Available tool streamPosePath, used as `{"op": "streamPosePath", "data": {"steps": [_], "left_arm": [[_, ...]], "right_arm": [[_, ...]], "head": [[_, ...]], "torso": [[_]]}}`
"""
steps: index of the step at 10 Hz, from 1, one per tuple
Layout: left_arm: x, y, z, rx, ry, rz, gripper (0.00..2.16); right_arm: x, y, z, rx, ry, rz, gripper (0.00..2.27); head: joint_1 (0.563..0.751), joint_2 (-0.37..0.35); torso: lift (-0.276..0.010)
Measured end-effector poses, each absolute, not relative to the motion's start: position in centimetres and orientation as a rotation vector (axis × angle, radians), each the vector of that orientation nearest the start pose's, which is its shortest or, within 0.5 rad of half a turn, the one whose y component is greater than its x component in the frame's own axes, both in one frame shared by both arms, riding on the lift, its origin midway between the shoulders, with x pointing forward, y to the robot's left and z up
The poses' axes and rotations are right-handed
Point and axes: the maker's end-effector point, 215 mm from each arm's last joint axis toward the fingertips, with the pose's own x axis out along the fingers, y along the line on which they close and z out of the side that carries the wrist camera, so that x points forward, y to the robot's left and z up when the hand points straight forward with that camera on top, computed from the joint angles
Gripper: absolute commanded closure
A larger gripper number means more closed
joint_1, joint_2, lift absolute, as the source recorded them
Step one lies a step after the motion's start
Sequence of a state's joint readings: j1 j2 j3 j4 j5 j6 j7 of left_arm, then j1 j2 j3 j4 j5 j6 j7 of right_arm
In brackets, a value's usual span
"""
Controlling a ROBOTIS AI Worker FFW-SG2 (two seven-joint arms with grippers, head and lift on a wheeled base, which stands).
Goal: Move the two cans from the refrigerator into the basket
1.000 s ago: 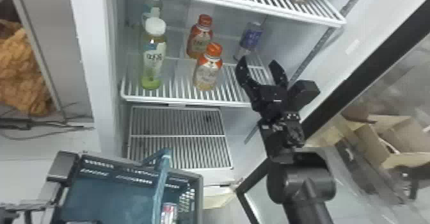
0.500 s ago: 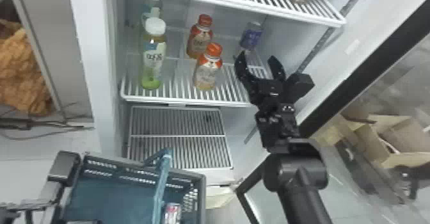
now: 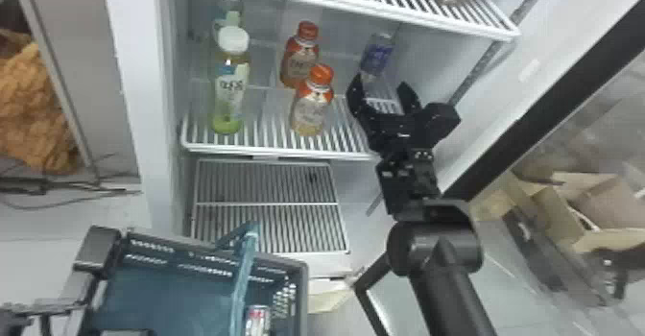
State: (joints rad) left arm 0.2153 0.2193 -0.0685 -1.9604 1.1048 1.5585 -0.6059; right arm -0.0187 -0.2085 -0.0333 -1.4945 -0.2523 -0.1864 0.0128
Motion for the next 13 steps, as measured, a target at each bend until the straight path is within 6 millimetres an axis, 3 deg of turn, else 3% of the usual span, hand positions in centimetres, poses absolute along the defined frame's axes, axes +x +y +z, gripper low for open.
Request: {"op": "streamPosePath", "data": {"steps": [7,13], "left_arm": [[20.4,-2.4,-36.2,-1.002,1.207,-1.349,1.21],[20.5,-2.4,-36.2,-1.004,1.207,-1.349,1.21]], "right_arm": [[63.0,-32.6,-30.7,0.028,-0.115,-0.075,0.12],[65.3,-32.7,-29.4,0.009,-0.124,-0.084,0.18]], "head": [[0.695,-0.35],[0.695,-0.35]], "torso": [[-0.266],[-0.266]]}}
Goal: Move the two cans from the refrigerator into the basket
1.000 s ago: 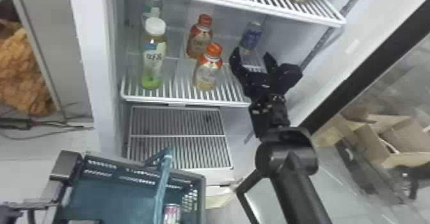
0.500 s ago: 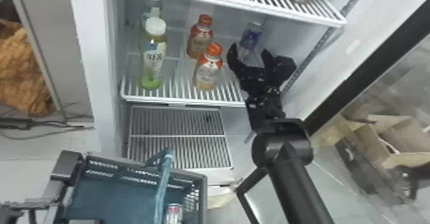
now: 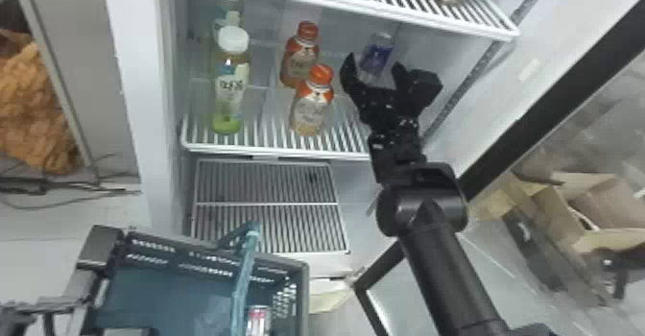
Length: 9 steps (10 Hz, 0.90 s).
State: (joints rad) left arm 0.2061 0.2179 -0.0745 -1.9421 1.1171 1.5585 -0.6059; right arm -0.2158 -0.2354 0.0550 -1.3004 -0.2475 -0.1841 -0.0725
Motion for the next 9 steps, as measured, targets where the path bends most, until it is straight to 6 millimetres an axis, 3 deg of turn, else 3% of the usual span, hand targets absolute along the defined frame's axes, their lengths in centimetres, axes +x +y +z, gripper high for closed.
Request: {"op": "streamPosePath", "data": {"steps": [2,4,6,9], "left_arm": [[20.4,-2.5,-36.2,-1.007,1.208,-1.351,1.21],[20.4,-2.5,-36.2,-1.011,1.209,-1.352,1.21],[20.4,-2.4,-36.1,-1.014,1.206,-1.353,1.21],[20.5,-2.5,-35.9,-1.015,1.203,-1.356,1.21]], "right_arm": [[65.8,-32.9,-29.9,0.005,-0.107,-0.092,0.35],[66.1,-33.2,-30.6,0.004,-0.086,-0.102,0.72],[66.2,-33.1,-30.8,0.004,-0.072,-0.101,0.89],[66.0,-32.9,-29.3,0.001,-0.102,-0.101,0.9]], "head": [[0.695,-0.35],[0.695,-0.35],[0.695,-0.35],[0.695,-0.35]], "torso": [[-0.266],[-0.266],[-0.266],[-0.266]]}}
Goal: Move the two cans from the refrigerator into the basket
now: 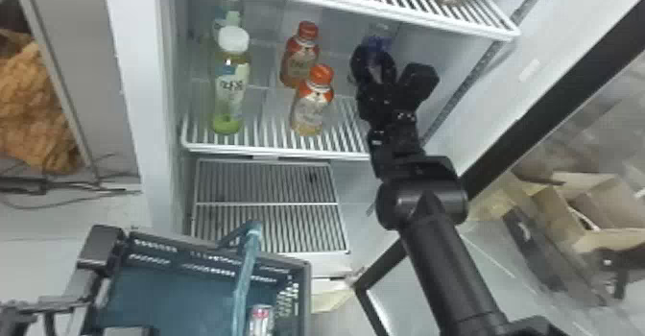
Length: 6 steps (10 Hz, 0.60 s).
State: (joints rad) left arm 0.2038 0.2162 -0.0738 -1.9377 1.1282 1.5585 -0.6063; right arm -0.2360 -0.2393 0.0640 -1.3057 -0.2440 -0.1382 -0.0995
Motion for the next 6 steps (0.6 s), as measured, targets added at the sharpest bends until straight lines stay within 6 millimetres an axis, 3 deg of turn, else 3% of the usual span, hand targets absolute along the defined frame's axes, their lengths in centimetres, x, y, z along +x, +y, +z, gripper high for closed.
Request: {"op": "streamPosePath", "data": {"steps": [3,6], "left_arm": [[20.5,-2.5,-35.9,-1.017,1.202,-1.358,1.21],[20.4,-2.5,-35.9,-1.02,1.203,-1.358,1.21]], "right_arm": [[65.2,-32.7,-28.9,-0.002,-0.117,-0.101,0.9],[62.6,-33.1,-27.7,0.005,-0.153,-0.109,0.9]], "head": [[0.695,-0.35],[0.695,-0.35]], "torso": [[-0.266],[-0.266]]}}
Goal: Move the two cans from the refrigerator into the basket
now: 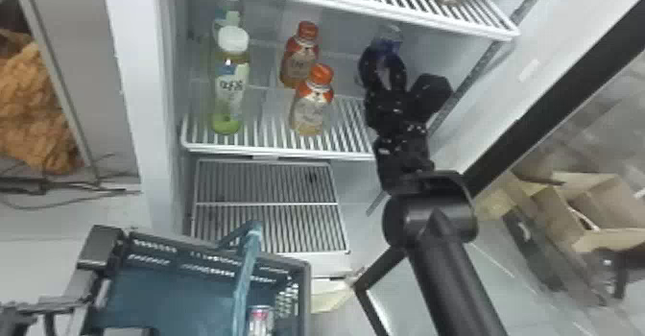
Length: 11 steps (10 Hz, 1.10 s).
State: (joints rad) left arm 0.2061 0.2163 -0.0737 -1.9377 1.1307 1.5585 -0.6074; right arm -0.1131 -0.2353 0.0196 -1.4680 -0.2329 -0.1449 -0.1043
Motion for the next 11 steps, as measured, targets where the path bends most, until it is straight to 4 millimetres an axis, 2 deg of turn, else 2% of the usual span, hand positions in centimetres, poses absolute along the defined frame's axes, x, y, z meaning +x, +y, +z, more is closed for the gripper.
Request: {"op": "streamPosePath", "data": {"steps": [3,6,11], "left_arm": [[20.3,-2.4,-36.1,-1.02,1.207,-1.353,1.21],[20.3,-2.3,-36.2,-1.019,1.209,-1.351,1.21],[20.2,-2.1,-36.4,-1.022,1.214,-1.342,1.21]], "right_arm": [[58.8,-32.4,-26.6,0.015,-0.171,-0.091,0.9],[56.4,-31.0,-26.3,0.03,-0.17,-0.055,0.9],[49.4,-30.8,-26.7,0.061,-0.132,-0.056,0.9]], "head": [[0.695,-0.35],[0.695,-0.35],[0.695,-0.35]], "torso": [[-0.266],[-0.266],[-0.266]]}}
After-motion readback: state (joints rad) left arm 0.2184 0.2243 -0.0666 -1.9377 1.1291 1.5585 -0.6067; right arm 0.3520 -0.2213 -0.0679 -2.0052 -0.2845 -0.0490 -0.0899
